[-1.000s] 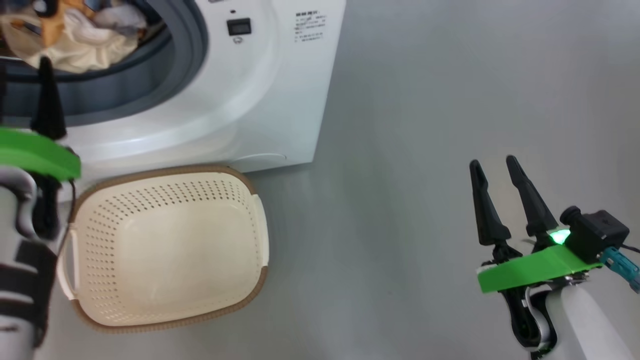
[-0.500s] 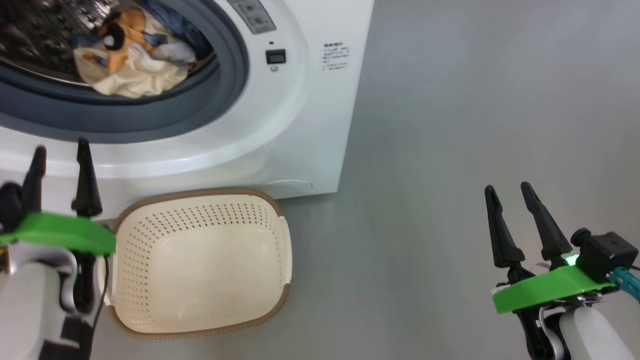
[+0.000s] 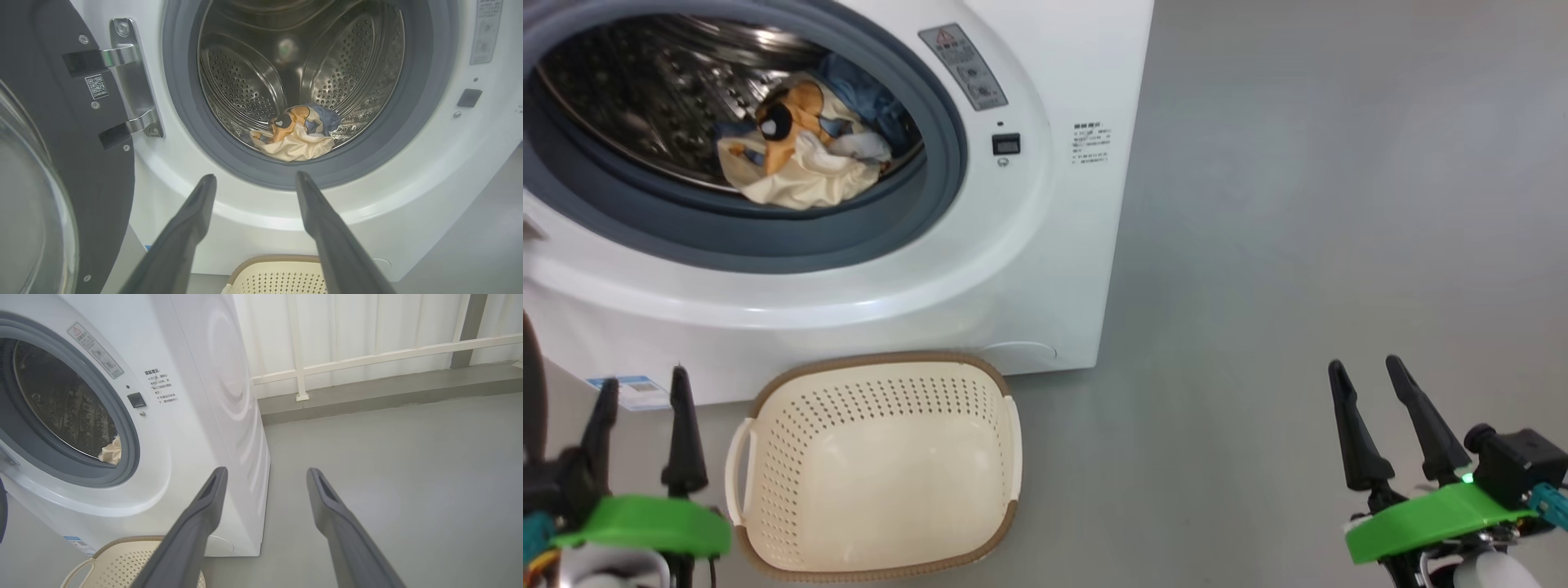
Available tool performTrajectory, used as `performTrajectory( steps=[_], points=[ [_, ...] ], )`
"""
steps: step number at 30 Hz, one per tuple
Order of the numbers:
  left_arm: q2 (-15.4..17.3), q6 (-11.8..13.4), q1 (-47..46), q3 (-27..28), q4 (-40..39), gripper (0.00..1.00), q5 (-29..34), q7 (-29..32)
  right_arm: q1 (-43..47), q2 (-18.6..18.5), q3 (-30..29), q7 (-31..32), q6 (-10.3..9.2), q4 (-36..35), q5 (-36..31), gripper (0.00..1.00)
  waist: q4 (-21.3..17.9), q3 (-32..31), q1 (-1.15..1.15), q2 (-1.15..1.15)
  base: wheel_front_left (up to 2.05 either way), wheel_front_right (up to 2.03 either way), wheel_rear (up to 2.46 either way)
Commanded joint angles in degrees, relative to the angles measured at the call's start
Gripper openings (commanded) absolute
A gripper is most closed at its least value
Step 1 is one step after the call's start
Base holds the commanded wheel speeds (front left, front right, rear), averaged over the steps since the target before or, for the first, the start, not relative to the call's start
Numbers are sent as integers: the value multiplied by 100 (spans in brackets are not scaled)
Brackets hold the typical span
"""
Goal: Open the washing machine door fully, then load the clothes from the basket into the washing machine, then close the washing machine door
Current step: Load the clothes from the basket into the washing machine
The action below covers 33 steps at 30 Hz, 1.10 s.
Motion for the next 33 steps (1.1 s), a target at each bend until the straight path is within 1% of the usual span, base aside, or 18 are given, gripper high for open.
performTrajectory(
  steps=[1, 10, 20, 33],
  points=[
    [100, -44, 157, 260, -283, 100, 127, -37, 95, -113, 54, -46, 32, -122, 8, 100, 62, -157, 0, 0, 0, 0, 0],
    [-98, -113, 759, 444, -749, 100, 356, -37, 362, -179, -1, -46, 32, -110, 30, 100, 155, -408, 0, 0, 0, 0, 0],
    [-251, -138, 1179, 538, -1037, 100, 370, -37, 495, -209, -63, -46, 32, -130, 50, 100, 168, -544, 0, 0, 0, 0, 0],
    [-231, -145, 1271, 463, -1227, 100, 353, -37, 518, -211, -62, -46, 32, -146, 35, 100, 140, -568, 0, 0, 0, 0, 0]
  ],
)
